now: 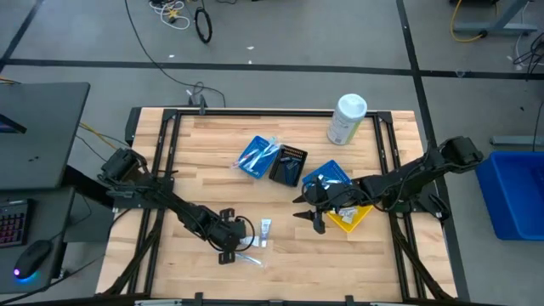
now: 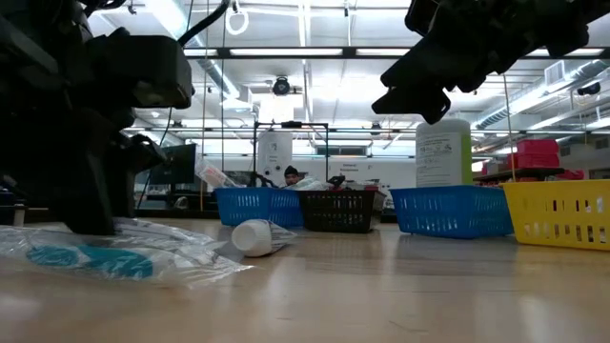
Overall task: Pick & Place Travel size toiletries
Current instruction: Put the left toothpaste into the yellow basket
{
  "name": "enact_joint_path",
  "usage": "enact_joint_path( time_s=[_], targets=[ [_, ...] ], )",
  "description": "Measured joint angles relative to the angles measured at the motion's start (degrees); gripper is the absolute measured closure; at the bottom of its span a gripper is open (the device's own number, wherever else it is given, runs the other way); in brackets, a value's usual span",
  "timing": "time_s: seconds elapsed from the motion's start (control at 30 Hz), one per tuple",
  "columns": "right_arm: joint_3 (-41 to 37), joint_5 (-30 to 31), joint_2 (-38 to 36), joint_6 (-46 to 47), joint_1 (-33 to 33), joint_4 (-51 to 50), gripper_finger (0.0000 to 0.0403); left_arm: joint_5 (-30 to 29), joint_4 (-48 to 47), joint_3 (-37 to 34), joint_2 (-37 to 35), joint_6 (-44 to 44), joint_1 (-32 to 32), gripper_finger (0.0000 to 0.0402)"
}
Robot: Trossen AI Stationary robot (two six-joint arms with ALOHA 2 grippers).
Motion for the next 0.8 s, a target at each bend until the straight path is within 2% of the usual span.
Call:
enact_joint_path(
  time_s=[0.23,0.43,0.5,0.67,0.8],
  targets=[
    [0.0,-0.3,2.1,0.0,0.1,4.6,0.0179,-7.7,5.2,-0.2,0.2,-0.1,0.1,0.0301],
    [0.0,-3.8,7.2,0.0,0.3,12.0,0.0190,-15.3,13.5,-0.2,0.2,5.5,0.1,0.0295],
    [0.0,-4.6,9.3,0.2,0.5,15.2,0.0192,-19.4,16.3,-0.2,0.2,7.8,0.1,0.0297],
    [0.0,-4.2,13.2,7.4,0.7,20.4,0.0186,-31.2,23.0,-0.1,0.2,12.9,0.9,0.0299],
    [0.0,0.0,13.8,18.5,0.6,20.9,0.0177,-34.4,25.4,-0.1,0.2,19.0,1.8,0.0295]
  ],
)
